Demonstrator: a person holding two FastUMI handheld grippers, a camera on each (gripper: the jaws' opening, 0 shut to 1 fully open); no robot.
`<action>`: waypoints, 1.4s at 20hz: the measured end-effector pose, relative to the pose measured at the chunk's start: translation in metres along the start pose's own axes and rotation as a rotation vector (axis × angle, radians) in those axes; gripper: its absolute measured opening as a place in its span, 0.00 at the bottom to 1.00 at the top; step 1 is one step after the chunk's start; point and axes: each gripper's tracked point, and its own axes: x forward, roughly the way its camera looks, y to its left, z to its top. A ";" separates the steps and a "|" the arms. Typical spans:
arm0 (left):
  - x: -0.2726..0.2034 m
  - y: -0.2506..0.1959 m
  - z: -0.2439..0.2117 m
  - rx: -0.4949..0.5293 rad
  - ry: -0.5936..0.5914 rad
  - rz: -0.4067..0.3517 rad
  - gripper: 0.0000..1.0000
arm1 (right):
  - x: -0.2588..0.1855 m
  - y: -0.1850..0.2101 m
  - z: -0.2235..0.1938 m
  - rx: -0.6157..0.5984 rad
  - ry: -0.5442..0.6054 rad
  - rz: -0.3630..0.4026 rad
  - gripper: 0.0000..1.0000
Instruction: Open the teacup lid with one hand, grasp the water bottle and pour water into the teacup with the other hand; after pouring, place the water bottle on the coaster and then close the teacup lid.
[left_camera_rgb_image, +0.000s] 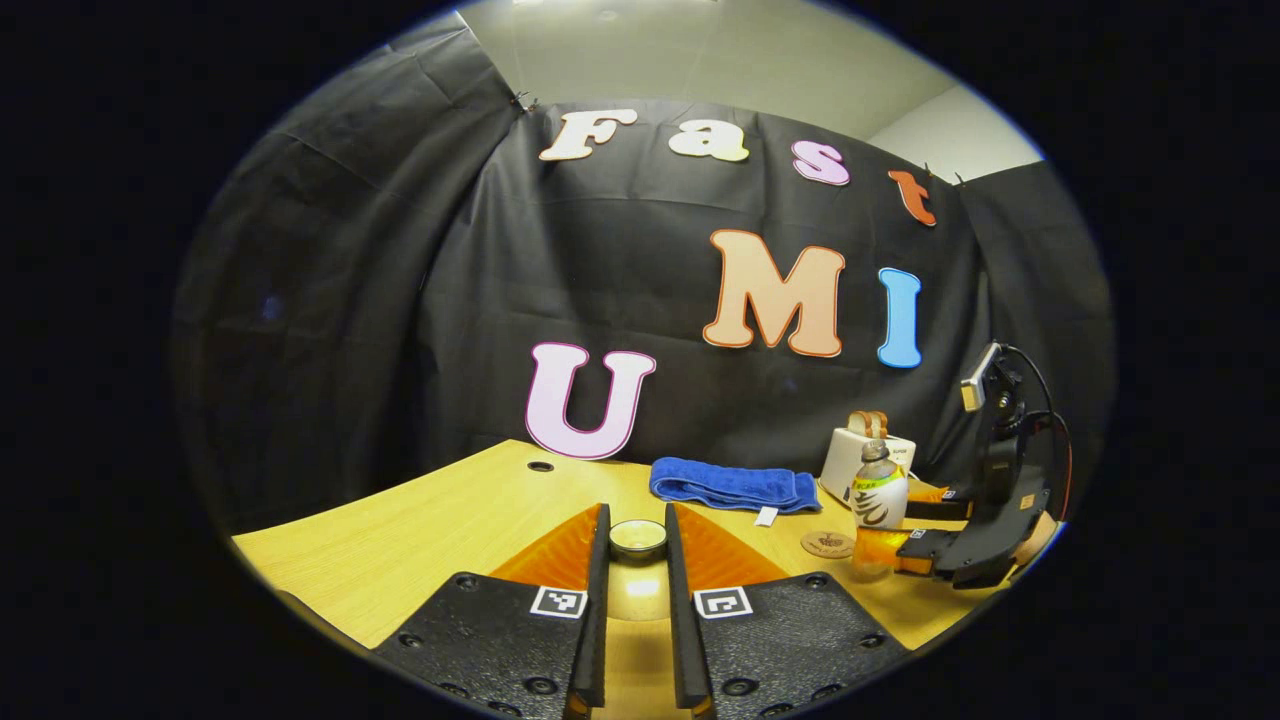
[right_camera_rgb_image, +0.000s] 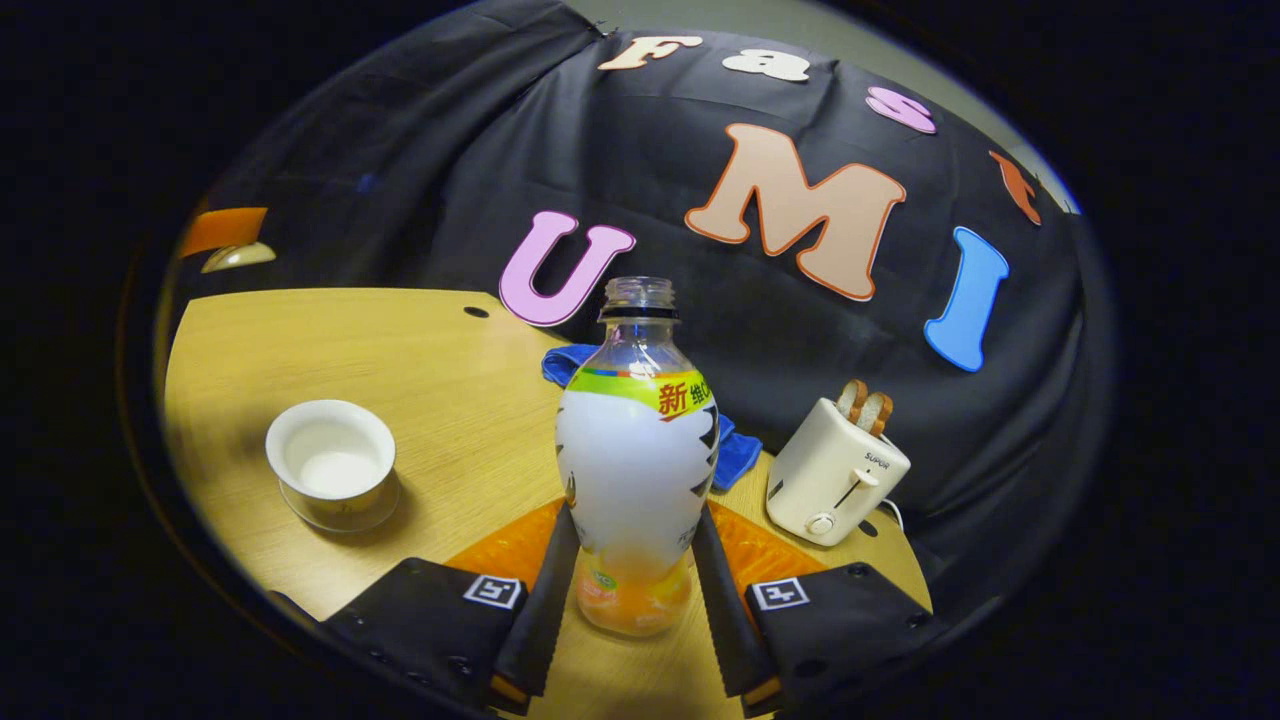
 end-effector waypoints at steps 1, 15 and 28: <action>0.001 -0.002 -0.002 -0.001 0.003 -0.003 0.24 | 0.005 -0.001 -0.001 0.024 -0.007 0.004 0.70; 0.004 -0.021 -0.020 -0.004 0.054 -0.054 0.24 | 0.092 -0.056 -0.010 0.430 -0.057 -0.089 0.68; 0.003 -0.035 -0.026 -0.011 0.073 -0.088 0.24 | 0.091 -0.054 -0.011 0.372 -0.064 -0.099 0.76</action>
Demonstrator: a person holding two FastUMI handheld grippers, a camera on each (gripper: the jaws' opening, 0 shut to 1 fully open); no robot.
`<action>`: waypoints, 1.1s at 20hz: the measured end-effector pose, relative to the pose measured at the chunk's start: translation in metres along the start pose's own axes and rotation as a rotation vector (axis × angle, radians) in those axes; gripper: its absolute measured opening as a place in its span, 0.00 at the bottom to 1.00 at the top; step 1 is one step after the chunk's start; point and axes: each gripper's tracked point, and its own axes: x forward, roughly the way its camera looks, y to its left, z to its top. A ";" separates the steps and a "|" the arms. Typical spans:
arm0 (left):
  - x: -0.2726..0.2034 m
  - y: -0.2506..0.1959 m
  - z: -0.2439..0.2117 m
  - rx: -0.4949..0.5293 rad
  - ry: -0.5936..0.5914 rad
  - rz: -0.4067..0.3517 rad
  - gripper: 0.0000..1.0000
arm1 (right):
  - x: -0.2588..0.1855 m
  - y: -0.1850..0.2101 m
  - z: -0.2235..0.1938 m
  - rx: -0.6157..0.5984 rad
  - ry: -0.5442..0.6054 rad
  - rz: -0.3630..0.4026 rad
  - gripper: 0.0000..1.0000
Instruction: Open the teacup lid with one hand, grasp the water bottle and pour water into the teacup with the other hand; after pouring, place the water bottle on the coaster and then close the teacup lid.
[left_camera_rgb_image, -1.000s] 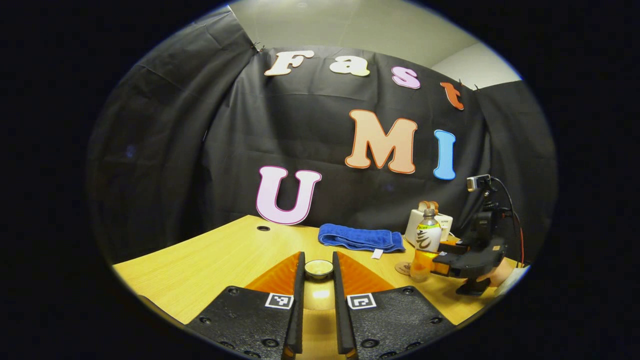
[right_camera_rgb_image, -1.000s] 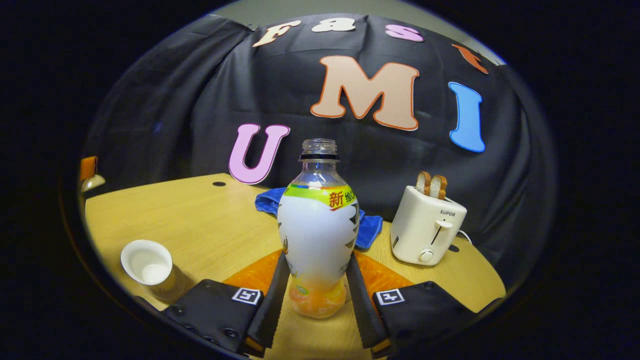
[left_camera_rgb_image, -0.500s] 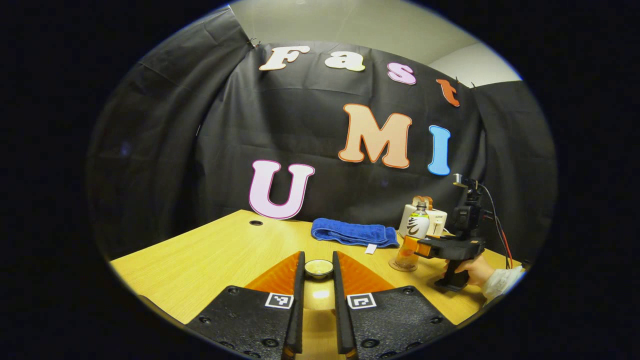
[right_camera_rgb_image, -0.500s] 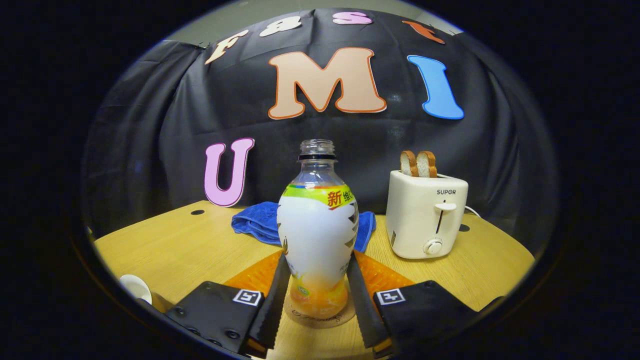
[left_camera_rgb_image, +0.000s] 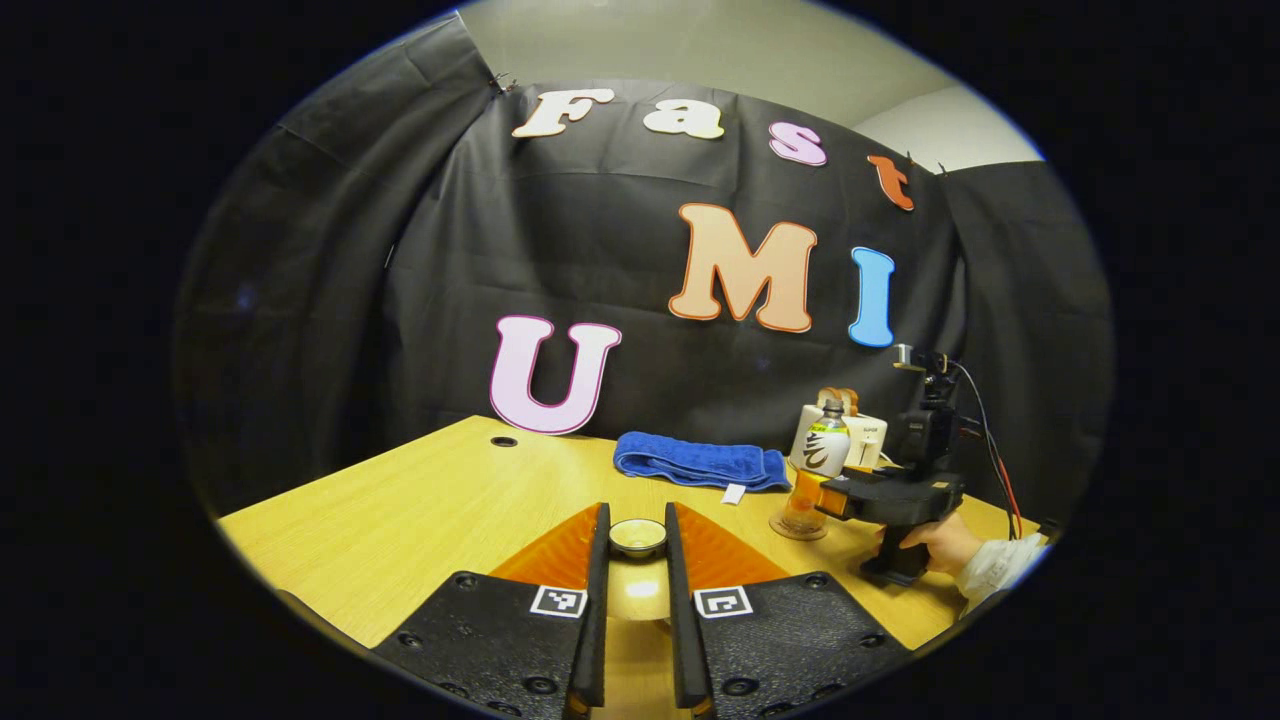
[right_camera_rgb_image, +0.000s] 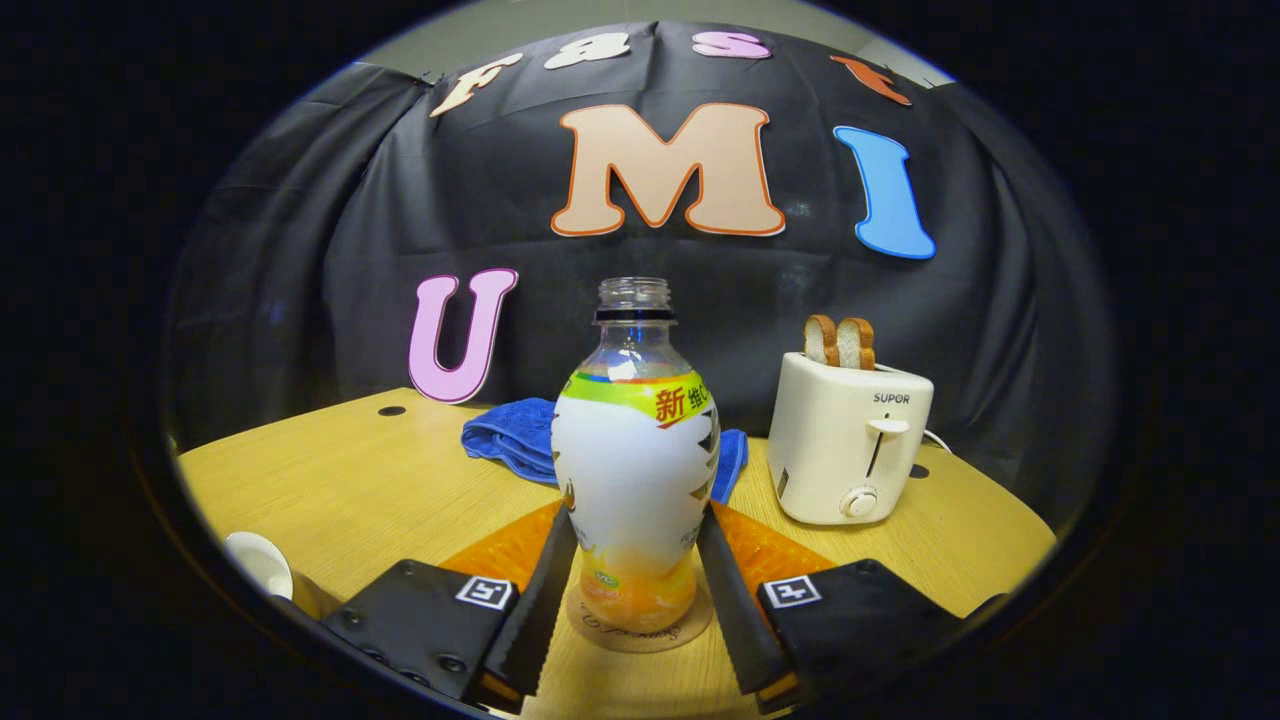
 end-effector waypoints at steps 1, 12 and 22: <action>0.000 -0.002 -0.001 0.000 0.001 -0.006 0.24 | -0.001 0.001 0.001 -0.001 -0.001 0.003 0.75; 0.012 -0.041 -0.022 0.020 0.052 -0.109 0.25 | -0.031 -0.022 0.016 0.037 -0.017 -0.023 0.99; 0.044 -0.059 -0.041 0.081 0.082 -0.140 0.24 | -0.101 -0.043 0.041 0.065 -0.115 -0.025 0.99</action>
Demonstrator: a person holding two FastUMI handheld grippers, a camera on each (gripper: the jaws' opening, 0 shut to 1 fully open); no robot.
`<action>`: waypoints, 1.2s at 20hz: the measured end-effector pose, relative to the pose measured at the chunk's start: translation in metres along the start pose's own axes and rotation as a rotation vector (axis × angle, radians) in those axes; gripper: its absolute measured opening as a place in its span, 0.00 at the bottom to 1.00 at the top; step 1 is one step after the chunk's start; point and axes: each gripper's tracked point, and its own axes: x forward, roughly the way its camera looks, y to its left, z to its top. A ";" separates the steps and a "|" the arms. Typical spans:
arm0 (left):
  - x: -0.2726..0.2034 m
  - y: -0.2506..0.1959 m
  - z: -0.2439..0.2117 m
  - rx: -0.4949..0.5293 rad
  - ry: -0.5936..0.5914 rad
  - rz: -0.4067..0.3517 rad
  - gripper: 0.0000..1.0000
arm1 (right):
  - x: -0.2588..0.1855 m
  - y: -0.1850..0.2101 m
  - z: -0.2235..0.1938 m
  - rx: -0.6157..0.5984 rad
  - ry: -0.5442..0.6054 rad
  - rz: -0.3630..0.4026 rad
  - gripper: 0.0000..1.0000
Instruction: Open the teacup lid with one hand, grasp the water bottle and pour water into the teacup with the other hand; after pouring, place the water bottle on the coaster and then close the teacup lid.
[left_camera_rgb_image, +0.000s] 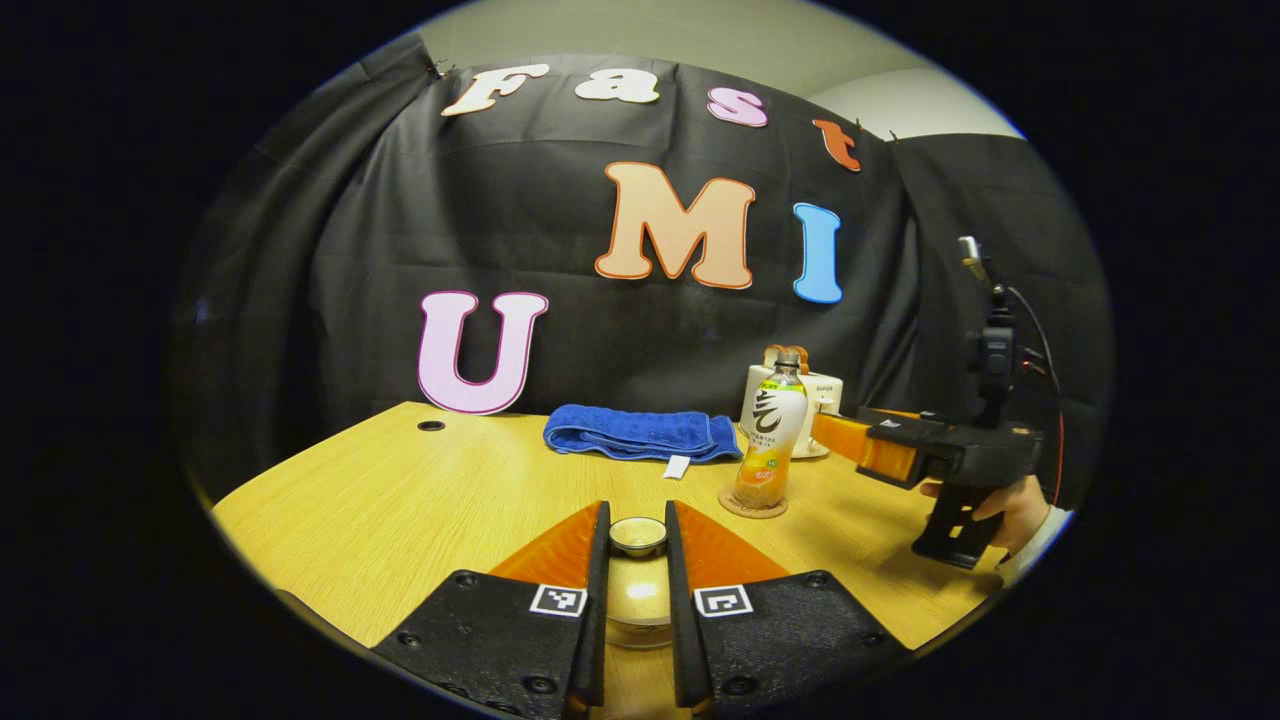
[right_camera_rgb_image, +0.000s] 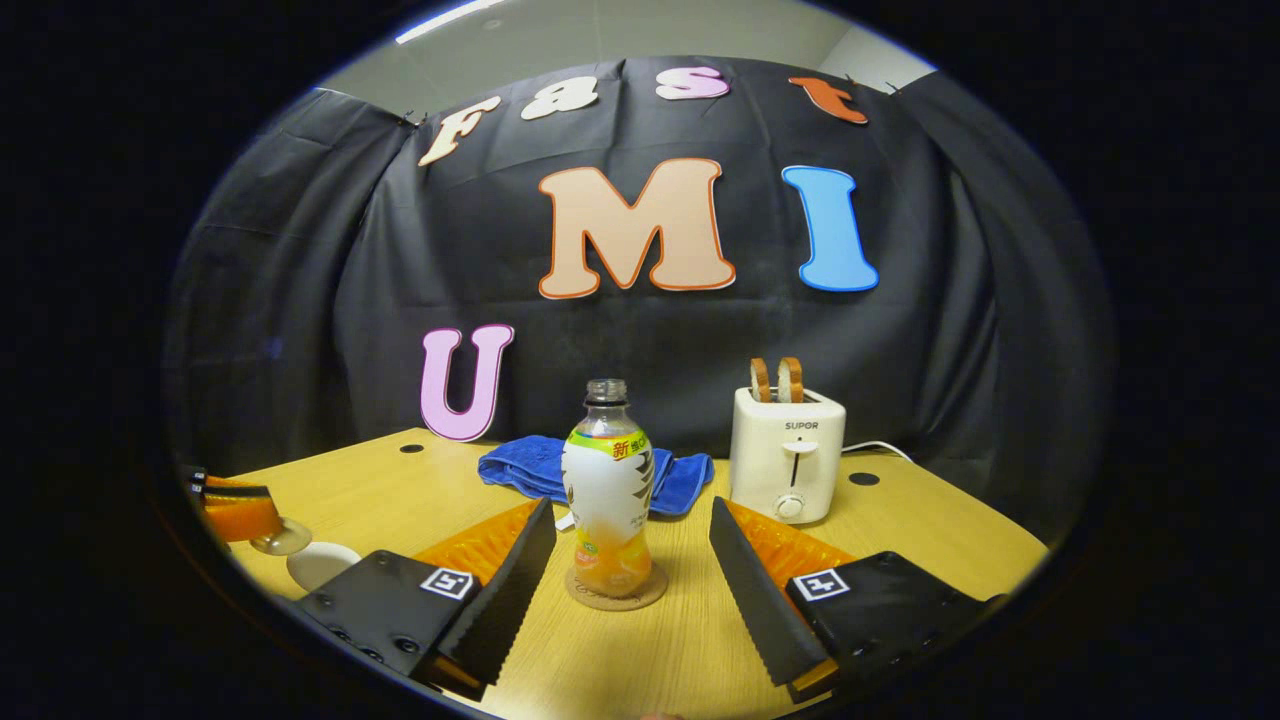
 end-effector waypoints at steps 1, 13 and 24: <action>0.003 -0.001 -0.003 0.007 0.004 0.000 0.24 | -0.005 -0.002 0.001 -0.005 -0.009 0.000 0.95; 0.018 -0.006 -0.039 0.079 0.077 0.033 0.25 | -0.039 -0.003 0.009 0.028 -0.048 0.027 0.95; 0.021 -0.006 -0.034 0.088 0.024 0.050 0.47 | -0.053 -0.002 -0.013 0.037 -0.012 0.039 0.95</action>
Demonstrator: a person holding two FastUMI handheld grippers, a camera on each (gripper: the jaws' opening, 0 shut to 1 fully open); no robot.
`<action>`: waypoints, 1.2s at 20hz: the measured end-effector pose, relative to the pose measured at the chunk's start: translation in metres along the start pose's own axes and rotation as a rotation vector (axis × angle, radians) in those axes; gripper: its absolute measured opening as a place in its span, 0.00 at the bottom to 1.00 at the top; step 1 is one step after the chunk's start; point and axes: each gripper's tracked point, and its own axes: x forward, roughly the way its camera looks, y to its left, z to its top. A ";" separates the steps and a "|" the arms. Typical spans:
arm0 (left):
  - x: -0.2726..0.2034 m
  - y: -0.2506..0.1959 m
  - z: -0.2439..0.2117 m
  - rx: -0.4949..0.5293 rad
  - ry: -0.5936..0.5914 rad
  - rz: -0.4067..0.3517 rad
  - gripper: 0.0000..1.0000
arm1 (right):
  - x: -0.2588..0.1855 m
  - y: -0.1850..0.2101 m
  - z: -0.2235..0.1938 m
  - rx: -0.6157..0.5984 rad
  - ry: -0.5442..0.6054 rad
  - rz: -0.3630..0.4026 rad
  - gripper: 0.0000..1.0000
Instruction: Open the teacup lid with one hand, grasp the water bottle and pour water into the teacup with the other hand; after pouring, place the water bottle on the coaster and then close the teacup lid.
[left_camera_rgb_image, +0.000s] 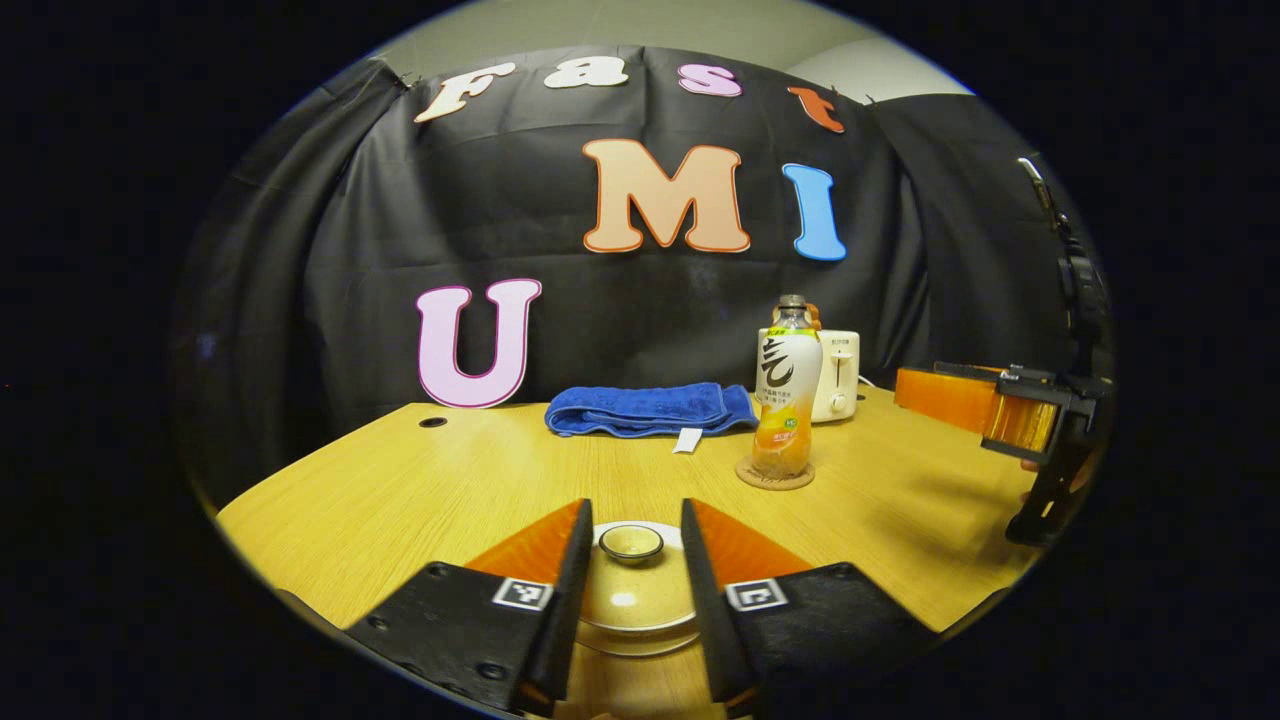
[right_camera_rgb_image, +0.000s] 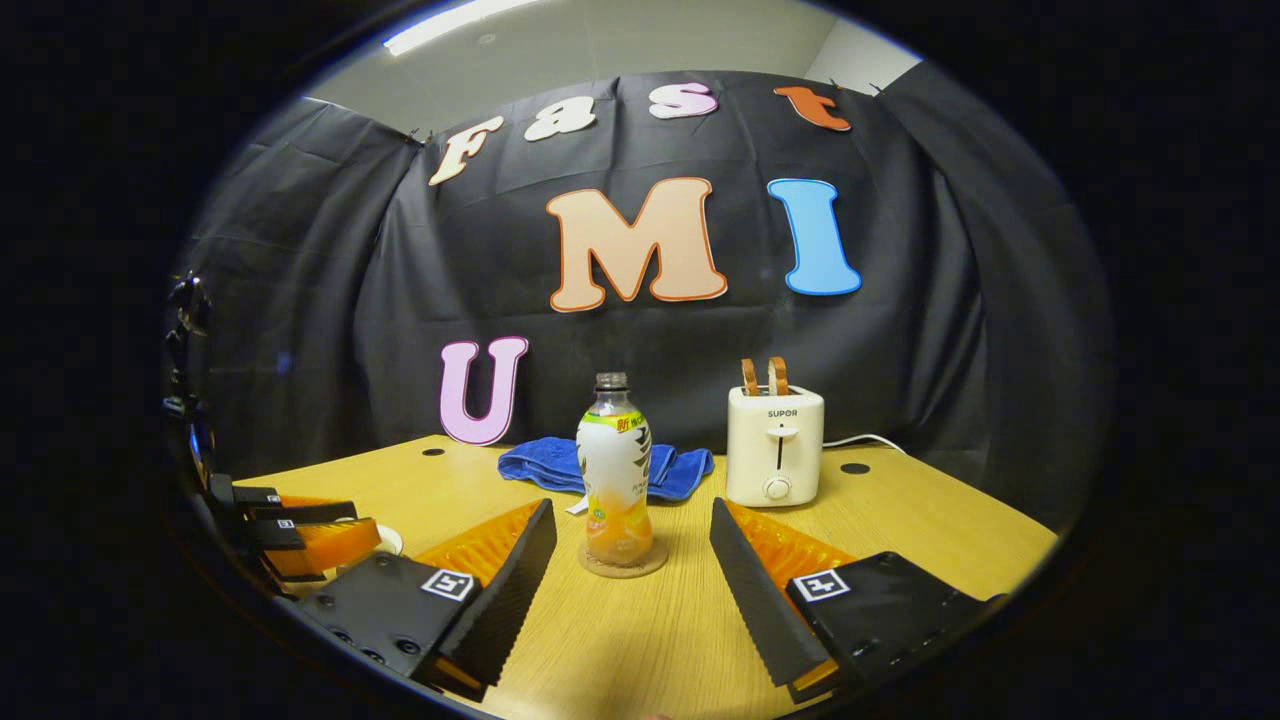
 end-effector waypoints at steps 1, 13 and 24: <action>-0.002 0.000 0.003 0.003 -0.008 0.006 0.58 | -0.003 0.001 -0.002 0.003 0.004 0.002 0.99; -0.062 -0.020 0.044 0.014 -0.153 0.030 0.91 | -0.059 -0.007 -0.027 0.032 0.027 -0.053 0.98; -0.074 -0.022 0.008 -0.065 -0.111 0.043 0.91 | -0.096 -0.008 -0.032 -0.004 -0.029 -0.102 0.99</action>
